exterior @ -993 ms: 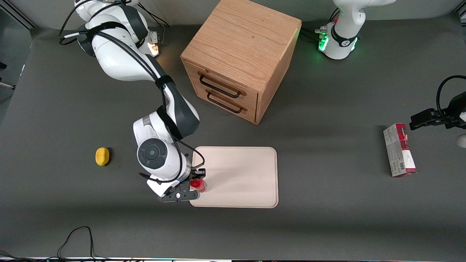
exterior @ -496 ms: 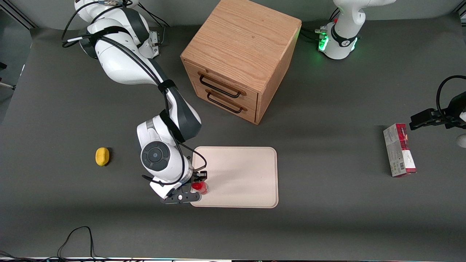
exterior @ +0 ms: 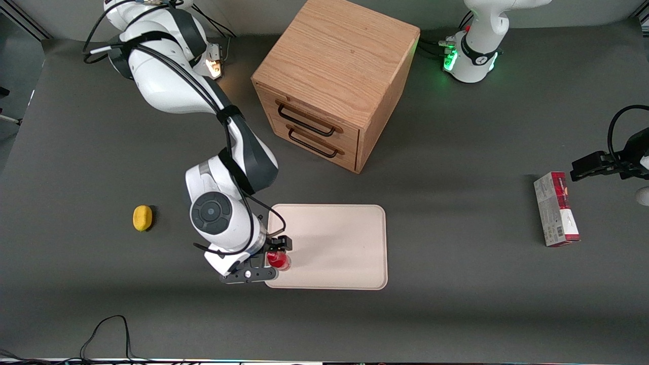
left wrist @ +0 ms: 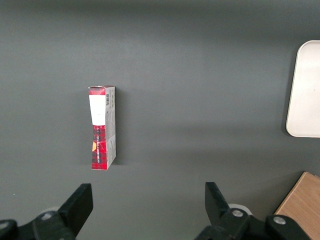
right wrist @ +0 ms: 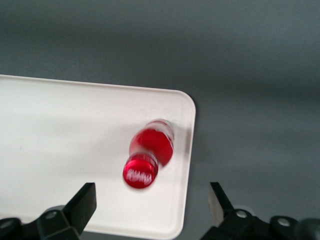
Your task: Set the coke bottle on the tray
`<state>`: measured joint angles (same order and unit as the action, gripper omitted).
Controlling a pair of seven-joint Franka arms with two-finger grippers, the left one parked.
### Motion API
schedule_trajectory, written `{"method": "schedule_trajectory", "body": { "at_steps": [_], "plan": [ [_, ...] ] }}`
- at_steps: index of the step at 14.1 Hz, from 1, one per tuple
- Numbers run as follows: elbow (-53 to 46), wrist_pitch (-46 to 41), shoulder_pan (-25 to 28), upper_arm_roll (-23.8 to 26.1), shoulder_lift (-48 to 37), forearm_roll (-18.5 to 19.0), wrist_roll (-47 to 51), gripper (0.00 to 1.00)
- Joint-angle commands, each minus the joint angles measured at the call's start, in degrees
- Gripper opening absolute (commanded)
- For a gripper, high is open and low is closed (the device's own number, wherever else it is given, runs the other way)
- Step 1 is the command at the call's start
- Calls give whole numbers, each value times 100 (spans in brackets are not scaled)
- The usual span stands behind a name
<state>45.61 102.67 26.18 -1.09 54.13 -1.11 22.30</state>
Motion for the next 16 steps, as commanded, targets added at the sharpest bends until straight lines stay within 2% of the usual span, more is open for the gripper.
{"method": "schedule_trajectory", "body": {
  "at_steps": [1, 6, 9, 11, 14, 16],
  "plan": [
    [53, -598, 98, -58, -673, 251, -6, 100],
    [228, -1563, 55, -84, -1833, 252, -120, 100],
    [1139, -1874, -384, -93, -2737, 190, -505, 100],
    [2053, -1734, -813, -93, -3423, 173, -988, 100],
    [2723, -1646, -1569, -154, -4022, -82, -1832, 100],
    [3406, -1331, -1939, -164, -4539, -91, -2132, 100]
  ]
}}
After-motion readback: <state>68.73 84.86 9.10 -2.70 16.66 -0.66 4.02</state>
